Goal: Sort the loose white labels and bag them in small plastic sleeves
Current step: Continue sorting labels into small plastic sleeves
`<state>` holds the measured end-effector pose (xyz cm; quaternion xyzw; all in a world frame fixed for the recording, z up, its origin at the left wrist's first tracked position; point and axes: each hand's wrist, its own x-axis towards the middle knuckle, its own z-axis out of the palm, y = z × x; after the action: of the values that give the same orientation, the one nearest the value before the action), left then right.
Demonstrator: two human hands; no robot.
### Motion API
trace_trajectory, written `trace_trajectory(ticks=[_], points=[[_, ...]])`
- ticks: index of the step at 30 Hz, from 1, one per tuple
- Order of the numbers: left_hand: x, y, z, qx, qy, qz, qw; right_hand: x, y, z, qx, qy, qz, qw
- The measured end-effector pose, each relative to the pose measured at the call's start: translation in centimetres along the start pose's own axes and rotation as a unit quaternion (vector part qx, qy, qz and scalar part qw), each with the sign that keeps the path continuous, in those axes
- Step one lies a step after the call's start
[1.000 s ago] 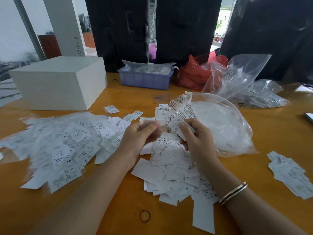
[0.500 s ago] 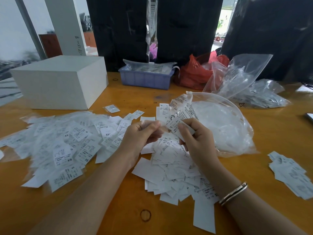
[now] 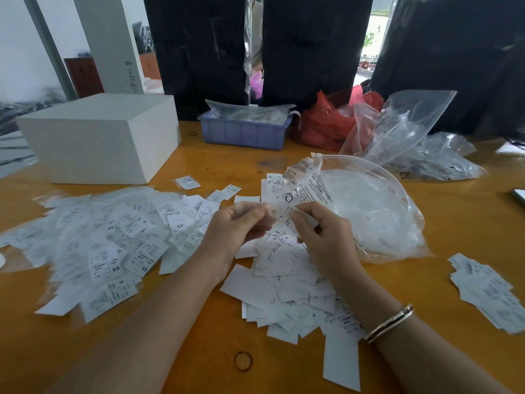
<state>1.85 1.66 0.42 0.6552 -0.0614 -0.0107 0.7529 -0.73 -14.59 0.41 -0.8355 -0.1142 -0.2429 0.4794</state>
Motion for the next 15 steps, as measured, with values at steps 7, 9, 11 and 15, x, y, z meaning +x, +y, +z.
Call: trace_trajectory(ticks=[7,9,11,15], points=[[0.12,-0.04,-0.03,0.014,0.004,0.003,1.000,0.28,-0.09,-0.19,0.110,-0.041,0.093,0.989],[0.14,-0.06,-0.05,0.020,-0.001,0.004,1.000,0.31,-0.15,-0.28,0.113,-0.046,0.099,0.988],[0.18,-0.08,-0.02,0.029,-0.003,0.006,1.000,0.26,-0.01,-0.19,0.095,-0.069,0.103,0.988],[0.09,-0.19,0.06,0.045,-0.022,0.014,0.999,0.35,0.38,-0.07,0.082,-0.093,0.102,0.987]])
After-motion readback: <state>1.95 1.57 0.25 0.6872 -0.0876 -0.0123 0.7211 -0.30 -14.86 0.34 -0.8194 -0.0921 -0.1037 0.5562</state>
